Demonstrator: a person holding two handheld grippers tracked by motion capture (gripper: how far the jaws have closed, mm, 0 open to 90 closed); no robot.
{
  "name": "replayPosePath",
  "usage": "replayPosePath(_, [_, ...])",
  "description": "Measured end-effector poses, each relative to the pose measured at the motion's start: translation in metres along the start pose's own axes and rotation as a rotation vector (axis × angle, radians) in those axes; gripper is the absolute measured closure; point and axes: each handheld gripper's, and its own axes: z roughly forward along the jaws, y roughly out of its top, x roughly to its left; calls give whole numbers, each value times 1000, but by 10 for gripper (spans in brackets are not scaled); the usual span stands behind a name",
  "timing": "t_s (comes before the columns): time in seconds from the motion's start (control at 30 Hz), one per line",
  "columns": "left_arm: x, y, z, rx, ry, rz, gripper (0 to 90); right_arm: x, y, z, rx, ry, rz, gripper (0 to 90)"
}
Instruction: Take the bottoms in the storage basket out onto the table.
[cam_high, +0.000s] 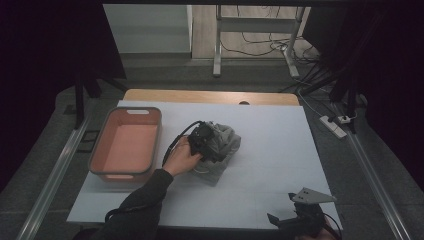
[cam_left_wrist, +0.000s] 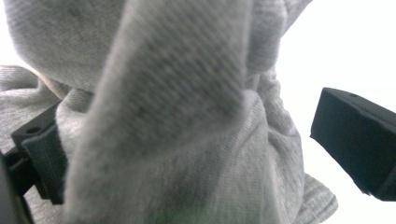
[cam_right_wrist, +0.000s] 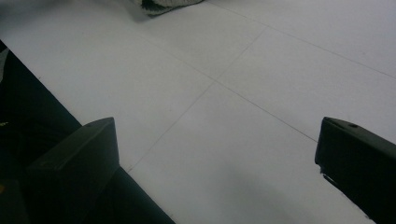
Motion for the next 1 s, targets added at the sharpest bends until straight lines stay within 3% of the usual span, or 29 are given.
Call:
replayPosePath(0.37, [1,-1,-7,-6,-17,28,0,0,0,0,1,0,0,0])
replayPosePath(1.0, [-4,-5,-22,-32,-8,33,0,0,0,1,5,1,-3,0])
